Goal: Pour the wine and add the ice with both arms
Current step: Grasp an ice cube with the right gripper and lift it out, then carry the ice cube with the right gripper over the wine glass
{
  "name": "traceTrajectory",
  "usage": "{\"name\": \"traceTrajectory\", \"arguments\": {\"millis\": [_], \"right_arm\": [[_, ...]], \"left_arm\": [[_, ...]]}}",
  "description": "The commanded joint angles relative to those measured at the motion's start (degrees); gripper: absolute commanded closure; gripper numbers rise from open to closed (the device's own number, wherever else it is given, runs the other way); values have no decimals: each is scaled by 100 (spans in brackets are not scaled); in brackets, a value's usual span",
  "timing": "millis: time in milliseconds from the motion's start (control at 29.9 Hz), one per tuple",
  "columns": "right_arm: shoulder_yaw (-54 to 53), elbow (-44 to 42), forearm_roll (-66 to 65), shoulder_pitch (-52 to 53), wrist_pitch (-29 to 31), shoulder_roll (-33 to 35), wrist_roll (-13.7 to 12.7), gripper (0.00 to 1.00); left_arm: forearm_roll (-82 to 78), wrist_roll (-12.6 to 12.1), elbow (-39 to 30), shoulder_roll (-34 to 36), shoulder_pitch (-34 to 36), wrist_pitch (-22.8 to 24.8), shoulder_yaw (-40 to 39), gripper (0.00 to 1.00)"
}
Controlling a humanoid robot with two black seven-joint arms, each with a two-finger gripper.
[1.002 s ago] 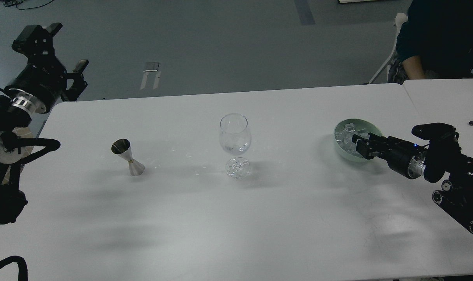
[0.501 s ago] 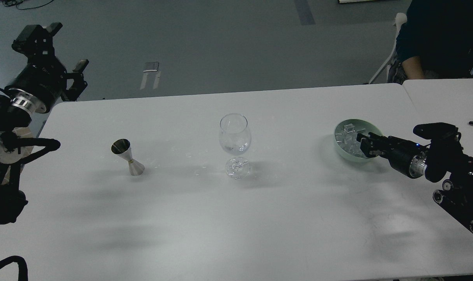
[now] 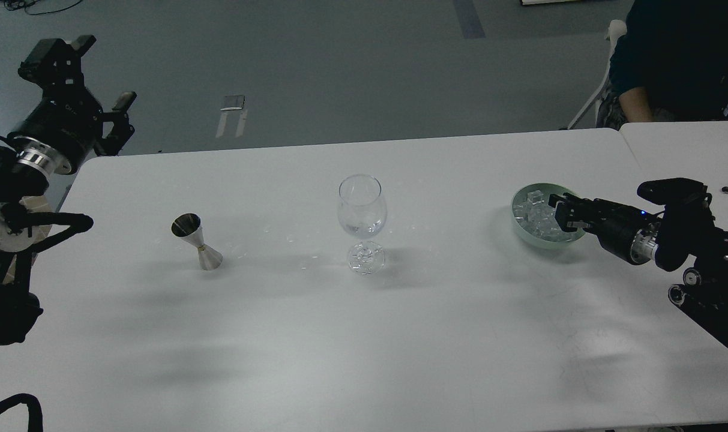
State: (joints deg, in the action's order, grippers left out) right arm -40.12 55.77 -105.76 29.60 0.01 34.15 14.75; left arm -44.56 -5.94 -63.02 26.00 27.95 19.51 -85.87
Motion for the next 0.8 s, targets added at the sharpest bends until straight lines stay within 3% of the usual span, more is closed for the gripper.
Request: {"name": "traceTrajectory", "arguments": {"millis": [0, 234, 368, 468, 635, 769], "right_arm": [[-163, 724, 38, -7, 25, 653, 2, 100], [-629, 2340, 336, 491, 710, 1883, 107, 100], [-611, 2597, 345, 1309, 1106, 1964, 169, 100], [-366, 2580, 450, 2337, 1431, 1894, 169, 100], [1441, 2449, 907, 4339, 1581, 1123, 169, 100], [2130, 2211, 925, 4975, 1590, 559, 169, 100]], "left_arm": [[0, -4, -8, -25, 9, 1, 0, 3], [-8, -4, -8, -16, 18, -8, 9, 3], [-8, -13, -8, -25, 18, -8, 9, 3], [-8, -13, -8, -16, 27, -8, 9, 3], [-8, -21, -8, 19, 53, -17, 17, 3], [-8, -30, -8, 37, 79, -26, 114, 3]]}}
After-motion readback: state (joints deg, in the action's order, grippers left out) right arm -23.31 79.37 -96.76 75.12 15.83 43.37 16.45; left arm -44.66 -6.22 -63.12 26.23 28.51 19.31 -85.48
